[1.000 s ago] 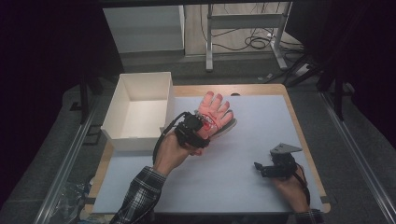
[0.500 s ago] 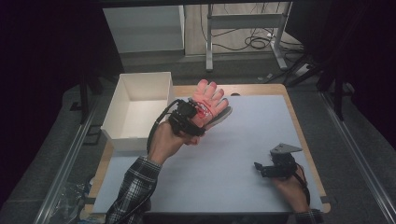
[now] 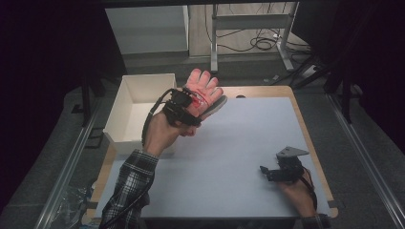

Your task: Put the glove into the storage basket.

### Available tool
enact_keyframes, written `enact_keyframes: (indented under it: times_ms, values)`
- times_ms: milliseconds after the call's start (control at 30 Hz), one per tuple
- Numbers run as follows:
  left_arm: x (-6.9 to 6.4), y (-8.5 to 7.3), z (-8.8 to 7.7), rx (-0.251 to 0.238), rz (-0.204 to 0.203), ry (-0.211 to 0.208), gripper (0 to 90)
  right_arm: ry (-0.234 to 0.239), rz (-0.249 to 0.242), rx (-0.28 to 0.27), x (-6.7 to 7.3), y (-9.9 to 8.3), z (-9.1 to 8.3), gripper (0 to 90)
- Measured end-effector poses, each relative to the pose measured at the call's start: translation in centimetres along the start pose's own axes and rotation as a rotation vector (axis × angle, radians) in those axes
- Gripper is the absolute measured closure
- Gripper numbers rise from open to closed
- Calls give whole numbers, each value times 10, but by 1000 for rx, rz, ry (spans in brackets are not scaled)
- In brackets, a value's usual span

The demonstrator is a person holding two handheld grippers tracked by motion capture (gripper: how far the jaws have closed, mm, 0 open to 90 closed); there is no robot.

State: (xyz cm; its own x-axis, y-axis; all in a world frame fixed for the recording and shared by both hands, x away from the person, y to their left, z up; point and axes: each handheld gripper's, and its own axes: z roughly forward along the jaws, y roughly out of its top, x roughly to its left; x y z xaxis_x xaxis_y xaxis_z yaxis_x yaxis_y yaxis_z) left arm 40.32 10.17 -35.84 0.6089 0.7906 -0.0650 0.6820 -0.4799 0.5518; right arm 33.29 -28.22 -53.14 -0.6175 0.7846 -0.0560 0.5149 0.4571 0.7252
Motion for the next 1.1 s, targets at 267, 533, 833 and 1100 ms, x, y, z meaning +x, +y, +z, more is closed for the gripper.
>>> enact_keyframes:
  times_ms: [267, 533, 833, 1100]
  values:
    - [23, 0, -13, -3, -54, 42, 473, 0, 0, 0, 0, 0, 0, 155]
    - [52, -6, -21, -12, -129, 91, 471, 1, 2, 0, 0, 0, 0, 155]
    - [82, -19, -25, -25, -214, 135, 471, 1, 2, 0, 0, 0, 0, 155]
    - [104, -33, -26, -31, -284, 178, 469, 1, 2, 0, 0, 0, 0, 155]
